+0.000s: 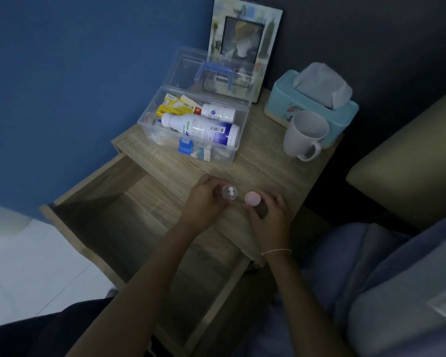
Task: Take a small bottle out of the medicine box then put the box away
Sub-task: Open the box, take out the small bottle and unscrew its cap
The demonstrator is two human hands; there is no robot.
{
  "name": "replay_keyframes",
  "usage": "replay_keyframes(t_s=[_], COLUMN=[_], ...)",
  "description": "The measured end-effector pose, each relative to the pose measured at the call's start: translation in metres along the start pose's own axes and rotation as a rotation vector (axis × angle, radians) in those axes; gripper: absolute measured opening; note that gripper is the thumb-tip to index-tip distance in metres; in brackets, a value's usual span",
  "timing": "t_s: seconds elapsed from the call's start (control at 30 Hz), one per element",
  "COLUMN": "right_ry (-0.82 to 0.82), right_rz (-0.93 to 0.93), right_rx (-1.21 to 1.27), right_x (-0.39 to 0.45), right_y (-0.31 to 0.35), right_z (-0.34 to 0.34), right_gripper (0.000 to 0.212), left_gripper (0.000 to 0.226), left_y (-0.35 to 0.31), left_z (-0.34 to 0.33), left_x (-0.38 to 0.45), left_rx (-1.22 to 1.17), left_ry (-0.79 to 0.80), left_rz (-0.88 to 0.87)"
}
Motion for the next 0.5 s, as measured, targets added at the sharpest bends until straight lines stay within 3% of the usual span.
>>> replay_keyframes(t_s=[0.23,0.5], right_ry=[-0.068,-0.096], right_rz=[0.047,0.061], right_rx=[-0.086,-0.09], right_x=[0.0004,0.0], right_y=[0.0029,0.0028], right_z=[0.0003,0.0026], right_gripper=[0.033,0.033], left_gripper=[0.033,0.042], left_y=[-0.0086,-0.0042], left_z=[-0.0084,-0.0113], left_x=[0.0024,0.0025], left_rx=[0.124,0.131], left_ry=[0.019,0.049], left_rz=[-0.11,-0.112])
Point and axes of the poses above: each hand's wrist, its own x-axis towards the middle knuckle, its own z-axis out of the back of the hand, y = z × x, the point moved 10 cm from there along x, towards the middle knuckle, and after that the axes turned 6 degrees about -z, right-handed, at the moved point
